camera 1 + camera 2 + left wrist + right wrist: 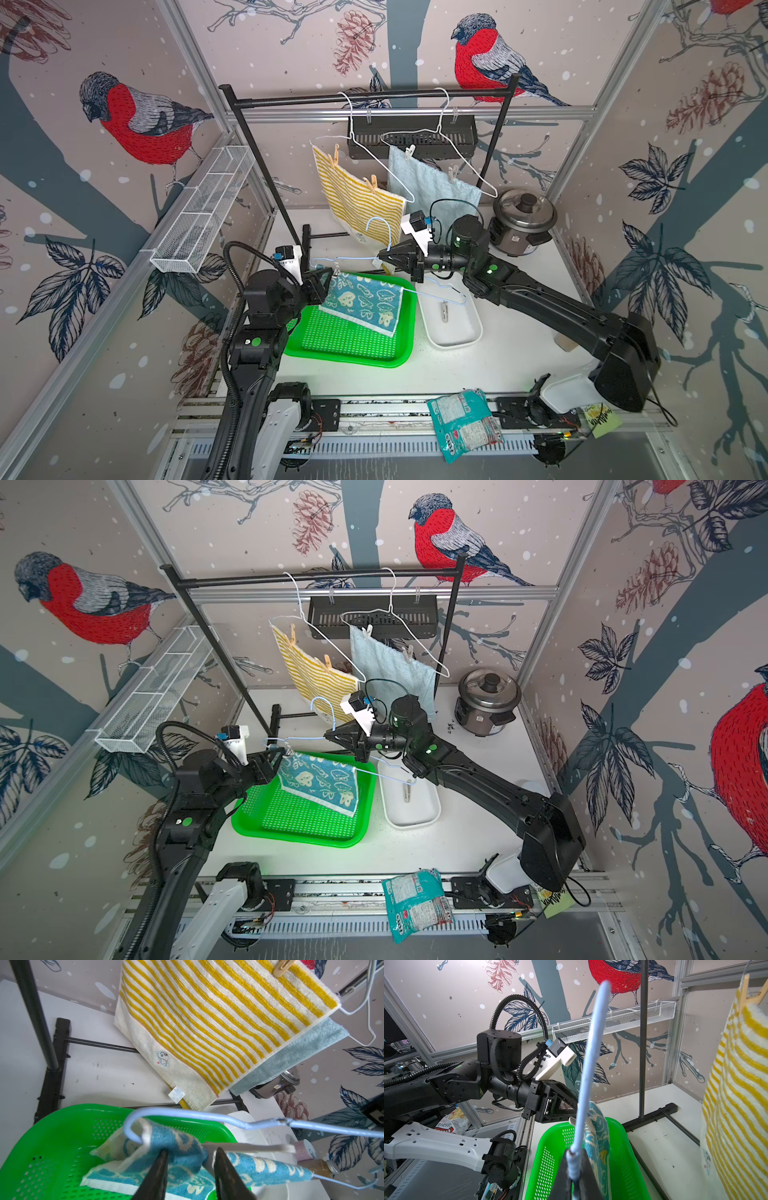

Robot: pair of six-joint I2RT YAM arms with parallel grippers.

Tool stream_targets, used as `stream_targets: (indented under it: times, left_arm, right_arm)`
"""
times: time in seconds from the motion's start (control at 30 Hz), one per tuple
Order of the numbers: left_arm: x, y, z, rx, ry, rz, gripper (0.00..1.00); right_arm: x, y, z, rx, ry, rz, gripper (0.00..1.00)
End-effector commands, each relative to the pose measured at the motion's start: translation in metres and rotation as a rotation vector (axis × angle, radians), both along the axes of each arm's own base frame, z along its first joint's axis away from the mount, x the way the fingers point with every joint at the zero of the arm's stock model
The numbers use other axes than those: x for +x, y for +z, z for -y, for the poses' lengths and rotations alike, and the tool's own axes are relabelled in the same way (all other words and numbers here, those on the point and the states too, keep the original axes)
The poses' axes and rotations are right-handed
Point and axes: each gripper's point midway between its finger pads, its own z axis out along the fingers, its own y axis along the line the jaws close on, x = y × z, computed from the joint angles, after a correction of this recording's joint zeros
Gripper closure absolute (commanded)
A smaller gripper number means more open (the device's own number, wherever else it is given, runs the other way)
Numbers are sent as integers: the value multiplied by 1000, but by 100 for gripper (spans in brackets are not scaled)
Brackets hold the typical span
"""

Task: Remove the clothespins securing towels to the hanger
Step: Remove the clothespin from the hanger.

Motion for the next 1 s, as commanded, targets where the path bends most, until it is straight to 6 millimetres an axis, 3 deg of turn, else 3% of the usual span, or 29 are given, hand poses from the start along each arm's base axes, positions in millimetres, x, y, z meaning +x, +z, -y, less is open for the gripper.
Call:
stream_targets:
  times: [0.0,0.33,0.47,0.6,0.8,0.97]
  left_arm:
    - [-1,16,13,-57,-73,57,63]
    - [1,20,19,-97,-90,75,65]
    - [0,28,8,3,-40,87,61]
    - [-8,39,1,82,-24,98,58]
    - [-28,46,17,80,-140,103,55]
    - [-45,58,19,265,-200,184,52]
  right_arm:
    - [-1,17,-1,44,-5,33,100]
    - [-5,16,-6,47,1,30,100]
    - [0,11,-3,19,-27,42,100]
    - [2,9,0,2,-29,40,100]
    - [4,4,4,-31,-34,71,100]
    - [5,-3,9,-64,-14,86,100]
